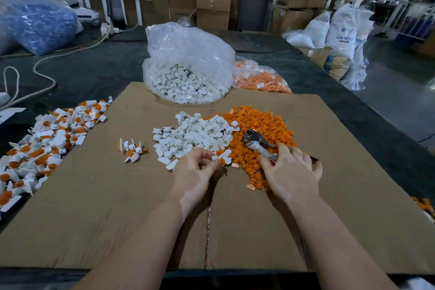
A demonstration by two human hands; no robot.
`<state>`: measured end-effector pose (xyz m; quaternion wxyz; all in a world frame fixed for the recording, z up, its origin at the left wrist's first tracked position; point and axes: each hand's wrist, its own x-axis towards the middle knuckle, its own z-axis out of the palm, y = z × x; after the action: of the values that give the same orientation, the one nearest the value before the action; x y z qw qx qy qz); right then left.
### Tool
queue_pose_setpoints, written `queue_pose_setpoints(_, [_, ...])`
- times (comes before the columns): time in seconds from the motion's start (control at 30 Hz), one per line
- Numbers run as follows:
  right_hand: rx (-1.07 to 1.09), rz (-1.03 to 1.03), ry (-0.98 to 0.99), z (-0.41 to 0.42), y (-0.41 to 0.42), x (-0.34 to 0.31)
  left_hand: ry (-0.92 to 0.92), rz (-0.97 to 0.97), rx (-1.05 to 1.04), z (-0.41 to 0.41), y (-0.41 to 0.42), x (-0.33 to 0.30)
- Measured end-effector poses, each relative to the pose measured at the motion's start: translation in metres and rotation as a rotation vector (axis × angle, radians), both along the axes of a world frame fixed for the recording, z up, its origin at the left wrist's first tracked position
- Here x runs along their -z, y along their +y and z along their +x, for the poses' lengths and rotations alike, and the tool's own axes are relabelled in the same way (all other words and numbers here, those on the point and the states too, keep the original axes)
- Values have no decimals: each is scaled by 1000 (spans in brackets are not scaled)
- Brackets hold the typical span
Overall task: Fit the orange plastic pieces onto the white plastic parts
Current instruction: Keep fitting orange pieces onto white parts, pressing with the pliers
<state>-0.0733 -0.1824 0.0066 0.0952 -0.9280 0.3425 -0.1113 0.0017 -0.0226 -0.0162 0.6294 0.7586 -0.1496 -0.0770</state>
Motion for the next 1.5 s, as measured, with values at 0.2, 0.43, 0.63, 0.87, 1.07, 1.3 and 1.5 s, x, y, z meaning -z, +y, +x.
queue_pose_setpoints(0.2, [-17,46,49,2,-6,1,-2,9,-1,0,1,0])
queue_pose_setpoints(0.43, [-46,110,177,8,-20,-4,-9,13,-5,1,1,1])
queue_pose_setpoints(0.63, [-53,71,184,9,-22,-5,-20,20,-9,1,0,1])
queue_pose_setpoints(0.87, [-66,-19,178,10,-21,-6,3,4,-16,1,1,1])
queue_pose_setpoints(1.07, [-134,-43,36,4,-17,-15,24,-26,-29,2,1,-3])
queue_pose_setpoints(1.3, [-355,321,6,-2,11,-37,307,-343,-44,2,-4,-15])
queue_pose_setpoints(1.5, [-494,552,95,-5,32,-31,379,-387,-84,7,-5,-22])
